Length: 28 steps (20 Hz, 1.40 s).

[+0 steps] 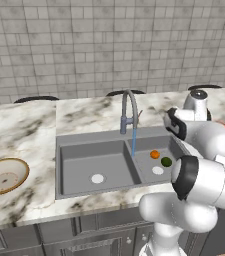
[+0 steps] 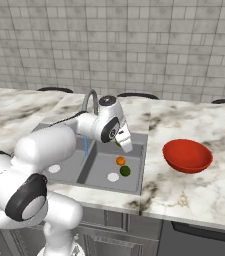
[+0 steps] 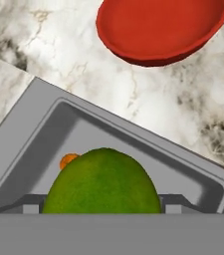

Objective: Pick the limes from the sink and place them in one bowl. Place the tangerine in the other bowl. Then turn off the sink faucet.

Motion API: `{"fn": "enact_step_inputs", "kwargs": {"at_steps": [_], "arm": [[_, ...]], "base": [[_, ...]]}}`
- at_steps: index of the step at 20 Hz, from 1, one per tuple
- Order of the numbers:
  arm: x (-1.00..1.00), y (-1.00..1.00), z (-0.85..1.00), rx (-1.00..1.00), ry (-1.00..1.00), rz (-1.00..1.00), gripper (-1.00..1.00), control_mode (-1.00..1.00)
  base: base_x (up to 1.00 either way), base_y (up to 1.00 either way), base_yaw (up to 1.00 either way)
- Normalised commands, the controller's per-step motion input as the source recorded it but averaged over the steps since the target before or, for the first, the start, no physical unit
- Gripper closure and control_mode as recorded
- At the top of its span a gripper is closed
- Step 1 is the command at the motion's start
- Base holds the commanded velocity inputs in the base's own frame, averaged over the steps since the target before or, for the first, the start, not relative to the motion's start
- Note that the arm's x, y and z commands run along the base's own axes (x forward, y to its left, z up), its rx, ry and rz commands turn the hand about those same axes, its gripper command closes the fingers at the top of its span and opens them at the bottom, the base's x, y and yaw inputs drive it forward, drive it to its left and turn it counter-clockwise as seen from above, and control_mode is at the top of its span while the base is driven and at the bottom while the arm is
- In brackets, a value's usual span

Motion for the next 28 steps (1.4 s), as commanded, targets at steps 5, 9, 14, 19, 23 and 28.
{"fn": "enact_step_inputs", "kwargs": {"at_steps": [5,9,14,19,23,28], "arm": [[0.00,-0.30,0.00,0.00,0.01,-0.11,1.00,-1.00],[0.00,-0.28,0.00,0.00,0.00,-0.09,1.00,-1.00],[0.04,-0.30,0.00,0.00,0.00,-0.09,1.00,-1.00],[0.10,-0.36,0.00,0.00,0.00,-0.09,1.00,-1.00],[0.11,-0.40,0.17,0.00,0.00,-0.10,1.00,-1.00],[0.11,-0.41,0.10,0.00,0.02,-0.11,1.00,-1.00]], "base": [[0.00,0.00,0.00],[0.00,0.00,0.00],[0.00,0.00,0.00],[0.00,0.00,0.00],[0.00,0.00,0.00],[0.00,0.00,0.00]]}}
